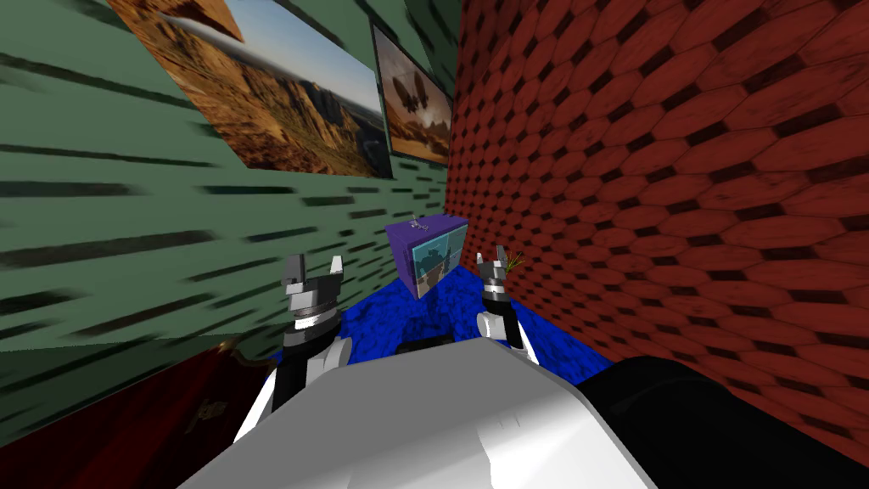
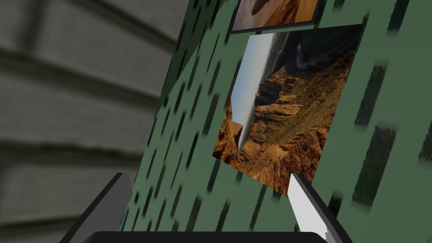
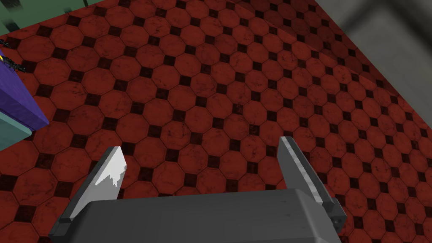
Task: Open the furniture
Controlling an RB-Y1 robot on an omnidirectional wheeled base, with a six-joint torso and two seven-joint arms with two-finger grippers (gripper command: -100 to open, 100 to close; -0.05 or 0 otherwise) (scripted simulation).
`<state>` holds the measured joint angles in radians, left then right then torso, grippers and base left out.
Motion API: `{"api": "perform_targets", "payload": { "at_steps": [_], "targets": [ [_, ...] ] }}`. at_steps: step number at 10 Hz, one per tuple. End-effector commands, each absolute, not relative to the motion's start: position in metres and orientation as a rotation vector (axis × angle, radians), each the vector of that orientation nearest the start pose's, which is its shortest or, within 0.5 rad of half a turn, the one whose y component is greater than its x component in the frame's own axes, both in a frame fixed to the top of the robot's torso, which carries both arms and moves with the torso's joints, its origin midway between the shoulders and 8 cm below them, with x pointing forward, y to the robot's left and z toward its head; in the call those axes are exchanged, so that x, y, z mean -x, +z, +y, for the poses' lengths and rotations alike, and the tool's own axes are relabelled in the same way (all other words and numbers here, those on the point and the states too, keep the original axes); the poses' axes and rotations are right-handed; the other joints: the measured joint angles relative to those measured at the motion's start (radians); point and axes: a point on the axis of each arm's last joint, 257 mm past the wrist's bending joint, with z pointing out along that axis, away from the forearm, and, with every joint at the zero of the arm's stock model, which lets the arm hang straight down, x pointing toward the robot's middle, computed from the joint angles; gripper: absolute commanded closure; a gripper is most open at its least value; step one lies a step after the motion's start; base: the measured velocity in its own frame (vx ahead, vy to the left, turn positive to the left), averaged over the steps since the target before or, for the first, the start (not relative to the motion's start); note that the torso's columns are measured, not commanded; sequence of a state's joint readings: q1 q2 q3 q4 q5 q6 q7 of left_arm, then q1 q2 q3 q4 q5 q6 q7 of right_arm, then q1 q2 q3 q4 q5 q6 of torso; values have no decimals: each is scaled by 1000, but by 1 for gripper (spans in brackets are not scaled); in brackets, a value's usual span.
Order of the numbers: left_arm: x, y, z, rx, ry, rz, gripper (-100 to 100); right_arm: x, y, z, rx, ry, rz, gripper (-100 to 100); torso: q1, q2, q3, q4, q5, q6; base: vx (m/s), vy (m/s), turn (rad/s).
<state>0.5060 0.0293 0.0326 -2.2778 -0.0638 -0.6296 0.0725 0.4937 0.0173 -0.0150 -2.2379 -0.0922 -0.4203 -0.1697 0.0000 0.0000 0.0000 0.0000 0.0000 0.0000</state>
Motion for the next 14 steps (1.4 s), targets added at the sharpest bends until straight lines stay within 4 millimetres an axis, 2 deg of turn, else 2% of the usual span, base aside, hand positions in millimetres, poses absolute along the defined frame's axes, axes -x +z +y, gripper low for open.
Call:
{"api": "perform_targets", "payload": {
  "at_steps": [1, 9, 10, 11, 14],
  "targets": [
    [-321, 44, 272, 516, -1329, 579, 0, -362, -8, -300, -889, 1474, 556, 0, 0, 40, -82, 41, 0, 0, 0, 0, 0],
    [-321, 45, 272, 515, -1329, 579, 0, -362, -8, -300, -888, 1474, 555, 0, 0, 618, -1234, 617, 0, 0, 0, 0, 0],
    [-321, 45, 272, 515, -1329, 579, 0, -364, -9, -294, -881, 1511, 576, -100, 0, 691, -1382, 691, 0, 0, 21, -10, 0],
    [-321, 44, 272, 516, -1329, 579, 0, -365, -9, -289, -881, 1547, 587, -100, -1, 724, -1451, 724, 0, 0, 43, -11, 3],
    [-321, 44, 272, 516, -1329, 579, 0, -369, -14, -269, -912, 1707, 600, -100, -1, 736, -1477, 737, 0, 0, 65, -43, -1]
  ]
}}
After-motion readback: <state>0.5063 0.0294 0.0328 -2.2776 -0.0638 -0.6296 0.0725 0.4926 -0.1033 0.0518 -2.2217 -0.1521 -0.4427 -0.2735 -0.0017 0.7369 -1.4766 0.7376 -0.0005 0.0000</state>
